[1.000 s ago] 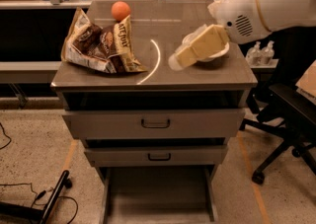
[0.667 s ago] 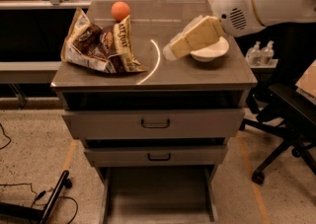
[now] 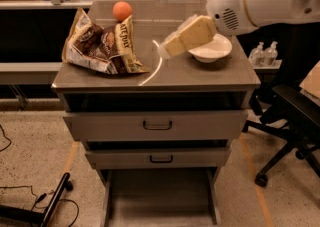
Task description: Place brown chip bag into bottom drawer
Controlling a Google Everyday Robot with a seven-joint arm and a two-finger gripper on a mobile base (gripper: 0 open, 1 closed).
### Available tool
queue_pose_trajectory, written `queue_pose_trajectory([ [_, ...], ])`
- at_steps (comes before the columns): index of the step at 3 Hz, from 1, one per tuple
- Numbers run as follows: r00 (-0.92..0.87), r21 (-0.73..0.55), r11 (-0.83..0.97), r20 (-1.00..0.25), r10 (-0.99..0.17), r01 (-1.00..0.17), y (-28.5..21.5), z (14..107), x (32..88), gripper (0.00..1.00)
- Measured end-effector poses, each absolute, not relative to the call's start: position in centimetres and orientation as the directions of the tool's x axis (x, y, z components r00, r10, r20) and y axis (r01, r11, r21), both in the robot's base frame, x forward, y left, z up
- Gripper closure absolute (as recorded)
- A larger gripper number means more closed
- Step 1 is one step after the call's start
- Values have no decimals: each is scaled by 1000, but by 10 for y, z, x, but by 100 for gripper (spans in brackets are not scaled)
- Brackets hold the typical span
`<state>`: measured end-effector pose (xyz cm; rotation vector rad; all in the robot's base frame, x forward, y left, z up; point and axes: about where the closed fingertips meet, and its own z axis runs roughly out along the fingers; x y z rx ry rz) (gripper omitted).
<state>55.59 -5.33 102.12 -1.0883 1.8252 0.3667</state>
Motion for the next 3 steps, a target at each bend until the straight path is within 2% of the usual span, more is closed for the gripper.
queue_pose_trajectory([
  [1,-112,-230,577,-861,-495,-784,0,1011,587,0],
  [3,-40,-269,592,-889,-456,-760,70,1003,623,0],
])
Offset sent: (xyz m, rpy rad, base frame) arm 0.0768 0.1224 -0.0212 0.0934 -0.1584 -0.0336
